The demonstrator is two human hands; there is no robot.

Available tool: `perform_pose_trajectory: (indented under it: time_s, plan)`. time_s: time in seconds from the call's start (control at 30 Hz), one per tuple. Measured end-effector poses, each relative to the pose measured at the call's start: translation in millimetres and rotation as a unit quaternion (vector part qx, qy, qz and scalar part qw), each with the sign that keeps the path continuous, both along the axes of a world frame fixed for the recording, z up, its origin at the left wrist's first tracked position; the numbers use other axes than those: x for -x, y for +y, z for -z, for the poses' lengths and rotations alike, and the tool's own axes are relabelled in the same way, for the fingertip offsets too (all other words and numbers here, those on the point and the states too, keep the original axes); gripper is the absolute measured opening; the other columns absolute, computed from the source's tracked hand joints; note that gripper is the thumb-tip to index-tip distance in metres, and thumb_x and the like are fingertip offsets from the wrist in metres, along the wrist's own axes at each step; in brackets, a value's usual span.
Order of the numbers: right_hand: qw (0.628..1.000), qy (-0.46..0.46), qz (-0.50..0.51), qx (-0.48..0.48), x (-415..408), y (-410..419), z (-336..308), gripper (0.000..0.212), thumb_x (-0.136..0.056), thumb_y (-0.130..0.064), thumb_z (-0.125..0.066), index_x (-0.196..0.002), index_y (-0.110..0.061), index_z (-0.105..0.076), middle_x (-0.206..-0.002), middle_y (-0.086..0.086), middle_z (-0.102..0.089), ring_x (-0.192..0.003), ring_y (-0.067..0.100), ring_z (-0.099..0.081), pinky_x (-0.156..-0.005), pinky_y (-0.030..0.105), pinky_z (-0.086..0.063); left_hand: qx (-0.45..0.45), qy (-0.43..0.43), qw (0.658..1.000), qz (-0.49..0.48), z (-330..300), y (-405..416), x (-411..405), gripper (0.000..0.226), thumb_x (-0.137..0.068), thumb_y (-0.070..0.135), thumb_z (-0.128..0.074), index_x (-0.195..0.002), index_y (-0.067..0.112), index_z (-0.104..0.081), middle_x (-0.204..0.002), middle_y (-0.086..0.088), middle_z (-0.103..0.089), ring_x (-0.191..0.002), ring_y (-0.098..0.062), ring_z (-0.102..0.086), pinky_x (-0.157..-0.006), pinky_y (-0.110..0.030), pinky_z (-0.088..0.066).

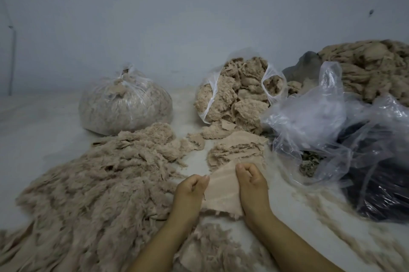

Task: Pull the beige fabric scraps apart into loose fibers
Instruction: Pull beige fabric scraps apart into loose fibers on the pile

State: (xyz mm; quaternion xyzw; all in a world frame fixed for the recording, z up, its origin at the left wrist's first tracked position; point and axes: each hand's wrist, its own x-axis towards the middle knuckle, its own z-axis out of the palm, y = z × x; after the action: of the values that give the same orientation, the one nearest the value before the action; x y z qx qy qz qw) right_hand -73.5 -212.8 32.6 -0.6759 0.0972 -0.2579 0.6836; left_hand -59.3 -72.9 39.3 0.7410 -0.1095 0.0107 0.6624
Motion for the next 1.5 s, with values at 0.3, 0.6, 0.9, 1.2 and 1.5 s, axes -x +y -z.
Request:
perform_pose_trajectory:
  time_s: [0.3,0.6,0.9,1.2,1.5]
  plan:
    - [0.999,-0.011,0.036,-0.016,-2,-2,1,0.021,-0.096,-0.026,-0.054,-0.079,-0.016,-0.062,-0.063,-0.009,-0.066,-0.054,0.000,-0.058,-0.049,0.017,-0.046,0.073,-0.017,0.995,-0.058,2,3,-2,0.039,-0.093,0.021,-0.057,-0.057,0.008,-0.051,-0.050,0.001,-0.044,-0.047,-0.010,-0.038,-0.046,-0.020,-0.031]
    - [0.998,-0.024,0.042,-0.028,-10,-15,-11,0.022,-0.095,-0.024,-0.057,-0.079,-0.011,-0.064,-0.066,-0.009,-0.066,-0.059,0.001,-0.060,-0.053,0.017,-0.048,0.092,0.040,0.987,-0.129,3,10,-9,0.034,-0.094,0.029,-0.054,-0.069,0.007,-0.055,-0.037,0.005,-0.037,-0.032,-0.005,-0.031,-0.034,-0.016,-0.027]
    - [0.981,0.059,0.112,0.147,-88,-59,-88,0.020,-0.098,-0.033,-0.049,-0.095,-0.015,-0.058,-0.091,0.004,-0.064,-0.077,0.016,-0.054,-0.067,0.028,-0.043,0.085,0.025,0.992,-0.093,3,5,-11,0.032,-0.097,0.027,-0.050,-0.072,0.008,-0.056,-0.036,0.003,-0.034,-0.032,-0.007,-0.027,-0.035,-0.018,-0.025]
    - [0.912,0.002,-0.064,0.404,15,-6,3,0.024,-0.090,-0.022,-0.064,-0.112,-0.013,-0.059,-0.107,-0.002,-0.050,-0.105,0.017,-0.048,-0.091,0.022,-0.036,0.076,0.037,0.996,-0.002,-16,13,-6,0.024,-0.097,0.016,-0.049,-0.078,0.004,-0.057,-0.054,-0.003,-0.051,-0.040,-0.009,-0.043,-0.039,-0.019,-0.035]
    - [0.801,-0.049,-0.239,0.546,66,0,12,0.034,-0.097,-0.020,-0.039,-0.128,-0.018,-0.051,-0.123,0.003,-0.050,-0.110,0.016,-0.045,-0.094,0.021,-0.034,-0.449,-0.245,0.852,0.114,-47,110,-14,0.017,-0.093,0.023,-0.057,-0.107,0.018,-0.066,-0.097,0.010,-0.059,-0.090,-0.004,-0.053,-0.075,-0.007,-0.035]
